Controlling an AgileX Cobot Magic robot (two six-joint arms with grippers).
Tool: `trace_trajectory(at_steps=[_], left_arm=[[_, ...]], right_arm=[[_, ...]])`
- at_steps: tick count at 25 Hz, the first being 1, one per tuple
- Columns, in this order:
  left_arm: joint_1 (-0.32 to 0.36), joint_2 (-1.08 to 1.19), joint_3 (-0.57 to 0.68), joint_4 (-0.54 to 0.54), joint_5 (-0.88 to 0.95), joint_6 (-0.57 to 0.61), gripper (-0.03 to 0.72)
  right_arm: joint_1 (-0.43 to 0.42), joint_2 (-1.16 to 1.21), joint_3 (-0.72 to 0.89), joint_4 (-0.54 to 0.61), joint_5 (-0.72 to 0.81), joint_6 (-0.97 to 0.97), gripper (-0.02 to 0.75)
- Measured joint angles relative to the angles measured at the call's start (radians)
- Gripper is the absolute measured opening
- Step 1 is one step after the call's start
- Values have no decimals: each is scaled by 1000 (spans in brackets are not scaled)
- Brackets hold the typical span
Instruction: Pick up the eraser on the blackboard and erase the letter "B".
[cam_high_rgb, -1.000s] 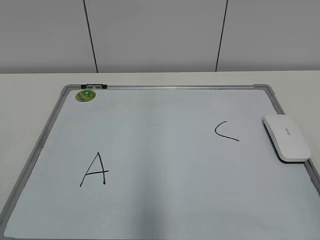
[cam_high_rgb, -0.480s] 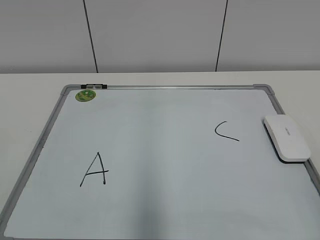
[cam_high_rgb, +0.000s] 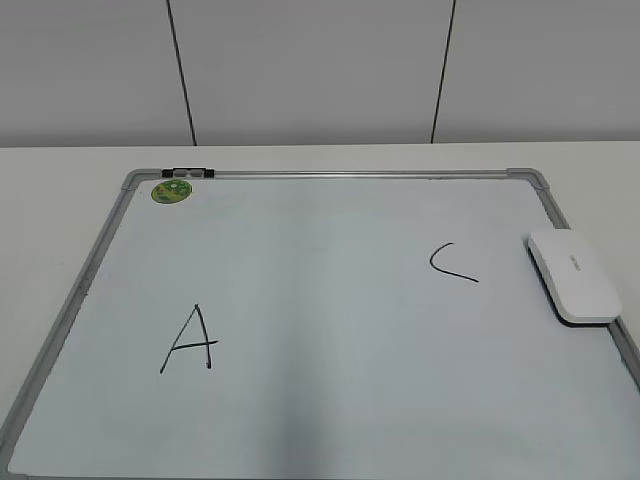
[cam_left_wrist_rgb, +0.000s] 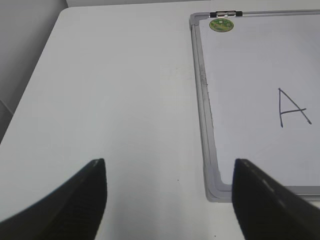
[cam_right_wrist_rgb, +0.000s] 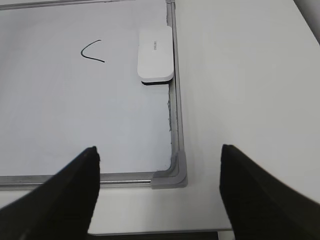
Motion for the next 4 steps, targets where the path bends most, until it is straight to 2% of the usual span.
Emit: trace_trajectory(at_steps=[4], left_arm=[[0,0,0,0,0,0,568]], right_arm=[[0,0,0,0,0,0,555]])
